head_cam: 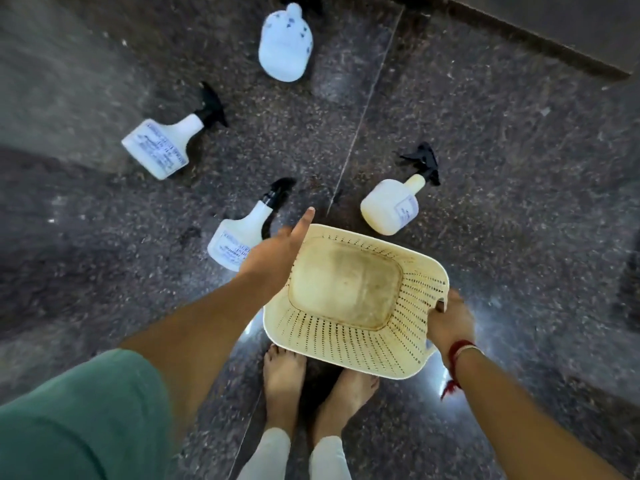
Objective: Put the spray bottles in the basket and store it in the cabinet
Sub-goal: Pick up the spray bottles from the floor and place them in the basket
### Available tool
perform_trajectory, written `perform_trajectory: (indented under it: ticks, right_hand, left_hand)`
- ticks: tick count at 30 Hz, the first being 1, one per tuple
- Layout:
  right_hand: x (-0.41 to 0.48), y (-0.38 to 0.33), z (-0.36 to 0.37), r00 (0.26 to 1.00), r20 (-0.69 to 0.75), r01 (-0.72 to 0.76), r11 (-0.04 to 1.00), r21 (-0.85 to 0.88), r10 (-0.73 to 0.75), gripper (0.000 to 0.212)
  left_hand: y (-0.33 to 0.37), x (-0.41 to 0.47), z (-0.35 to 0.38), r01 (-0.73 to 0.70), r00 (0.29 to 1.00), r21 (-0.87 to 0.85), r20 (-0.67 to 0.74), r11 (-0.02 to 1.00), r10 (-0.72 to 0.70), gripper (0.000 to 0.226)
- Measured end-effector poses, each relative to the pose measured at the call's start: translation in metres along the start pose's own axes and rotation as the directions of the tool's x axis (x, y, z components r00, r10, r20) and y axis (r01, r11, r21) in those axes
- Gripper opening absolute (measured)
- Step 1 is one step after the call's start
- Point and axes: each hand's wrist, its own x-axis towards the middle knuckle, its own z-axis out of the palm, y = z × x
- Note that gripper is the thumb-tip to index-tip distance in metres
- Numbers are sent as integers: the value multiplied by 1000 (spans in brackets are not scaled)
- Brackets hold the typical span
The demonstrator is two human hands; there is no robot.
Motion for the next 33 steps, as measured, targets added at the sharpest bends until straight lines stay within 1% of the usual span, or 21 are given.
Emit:
perform_trajectory:
  ticks: [3,5,11,14,17,20,22,24,25,27,29,30,31,33]
  right_hand:
    - [-8,-22,16,999,20,34,999,-19,-33,26]
    - [-13,-35,23,999,31,33,999,-35,-32,26]
    - [-14,-57,31,997,34,71,996,-44,-70,28]
    - [-14,-67,35,993,68,99,994,-45,-96,29]
    - [-16,-77,40,988,83,135,989,-52,-131,28]
    - [-17,-84,42,987,91,139,989,-51,-134,22]
    - [-18,-86,41,983,121,145,988,-52,-138,18]
    - [-17,-85,38,977,152,154,988,-24,-149,15]
    - [-17,-86,36,974,155,164,986,5,-163,18]
    - [-17,-88,31,969,121,205,976,76,-213,34]
    - [-12,-92,26,963,15,269,960,78,-271,57]
    - [-7,-94,23,957,-49,290,955,64,-287,64]
    - [-1,-97,22,950,-108,299,953,56,-292,67]
    - [14,-105,18,949,-182,277,958,78,-259,71]
  left_hand:
    - [-27,-6,-8,77,997,-149,-5,986,-79,101]
    - [-38,-10,-13,103,994,-195,-10,975,-107,100]
    - [-59,-11,-17,129,989,-201,-43,971,-141,95]
    - [-68,-8,-18,135,987,-180,-61,974,-148,97]
    - [-79,-6,-20,140,984,-157,-86,978,-155,99]
    - [-87,-7,-22,144,983,-158,-92,977,-160,99]
    - [-89,-8,-23,143,985,-167,-71,976,-156,91]
    - [-91,-11,-26,120,987,-167,-88,979,-136,70]
    - [-92,-12,-27,105,984,-150,-124,983,-124,62]
    - [-96,-11,-32,97,964,-120,-235,988,-123,60]
    - [-102,-4,-39,129,925,-138,-341,982,-170,57]
    - [-105,1,-43,162,904,-156,-373,974,-210,54]
    - [-109,8,-46,208,885,-177,-385,962,-262,51]
    - [-118,22,-50,319,861,-214,-341,923,-377,47]
